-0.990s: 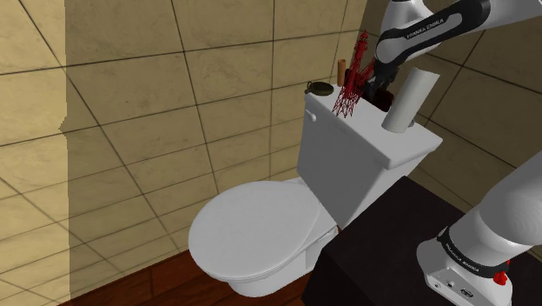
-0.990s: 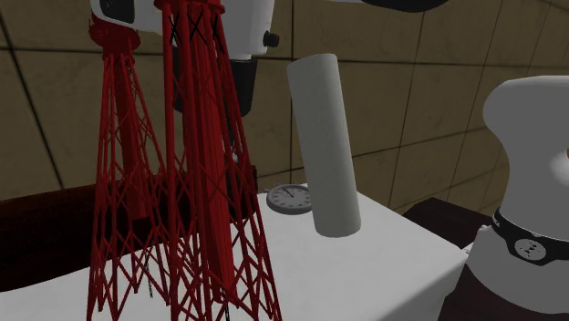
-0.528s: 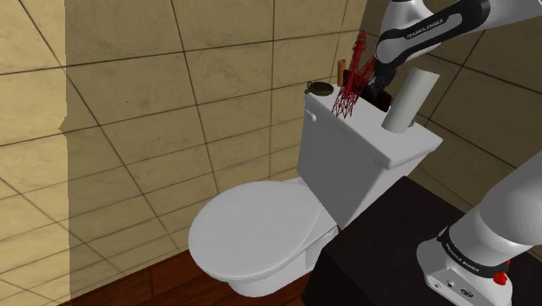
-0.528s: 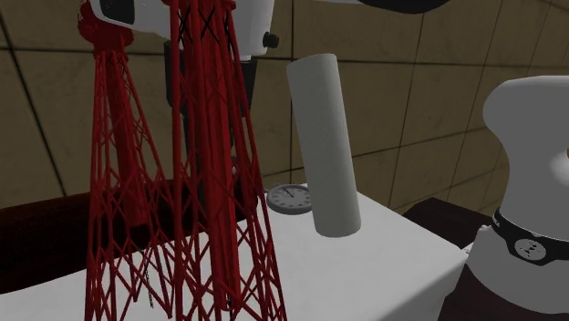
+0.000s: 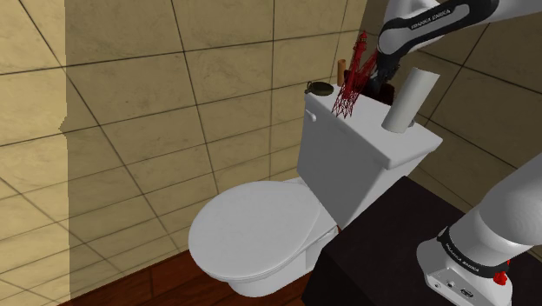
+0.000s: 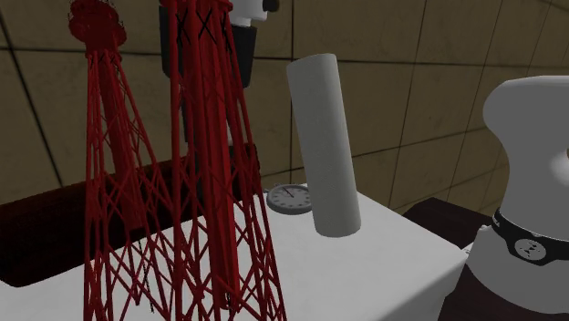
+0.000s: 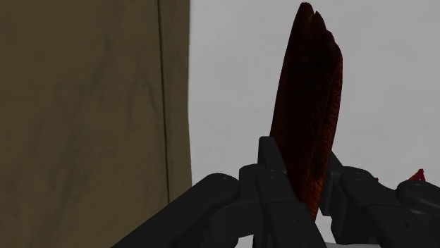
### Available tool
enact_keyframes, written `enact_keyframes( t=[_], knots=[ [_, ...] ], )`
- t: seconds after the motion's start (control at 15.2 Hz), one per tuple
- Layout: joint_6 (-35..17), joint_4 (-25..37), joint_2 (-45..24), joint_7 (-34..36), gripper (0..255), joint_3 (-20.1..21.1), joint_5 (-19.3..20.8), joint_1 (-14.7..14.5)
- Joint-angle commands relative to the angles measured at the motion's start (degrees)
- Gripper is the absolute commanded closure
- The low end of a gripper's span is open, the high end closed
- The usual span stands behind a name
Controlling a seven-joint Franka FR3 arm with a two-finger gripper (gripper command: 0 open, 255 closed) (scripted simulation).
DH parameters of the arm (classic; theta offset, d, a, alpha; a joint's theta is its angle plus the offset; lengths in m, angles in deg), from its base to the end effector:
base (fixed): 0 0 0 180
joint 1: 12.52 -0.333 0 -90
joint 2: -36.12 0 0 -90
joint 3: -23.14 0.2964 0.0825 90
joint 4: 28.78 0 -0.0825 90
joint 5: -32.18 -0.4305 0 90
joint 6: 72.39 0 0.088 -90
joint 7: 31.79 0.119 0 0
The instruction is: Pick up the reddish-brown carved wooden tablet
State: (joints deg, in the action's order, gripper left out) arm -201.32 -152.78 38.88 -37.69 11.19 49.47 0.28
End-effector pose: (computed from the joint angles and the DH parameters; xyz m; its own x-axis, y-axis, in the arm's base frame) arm 0.5247 -0.2544 0.3749 0.9861 -0.1427 0.0847 -0.1598 -0.9538 0.2545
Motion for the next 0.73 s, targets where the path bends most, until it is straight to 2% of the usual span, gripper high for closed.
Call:
enact_keyframes(
  t=[0.0,0.53,0.66],
  knots=[
    [1.69,1.17,0.56,-0.47,255,0.05,-0.24,-0.05],
    [7.61,5.29,2.48,-1.81,255,0.32,-0.91,-0.29],
    [7.73,5.37,2.52,-1.83,255,0.32,-0.92,-0.30]
  ],
)
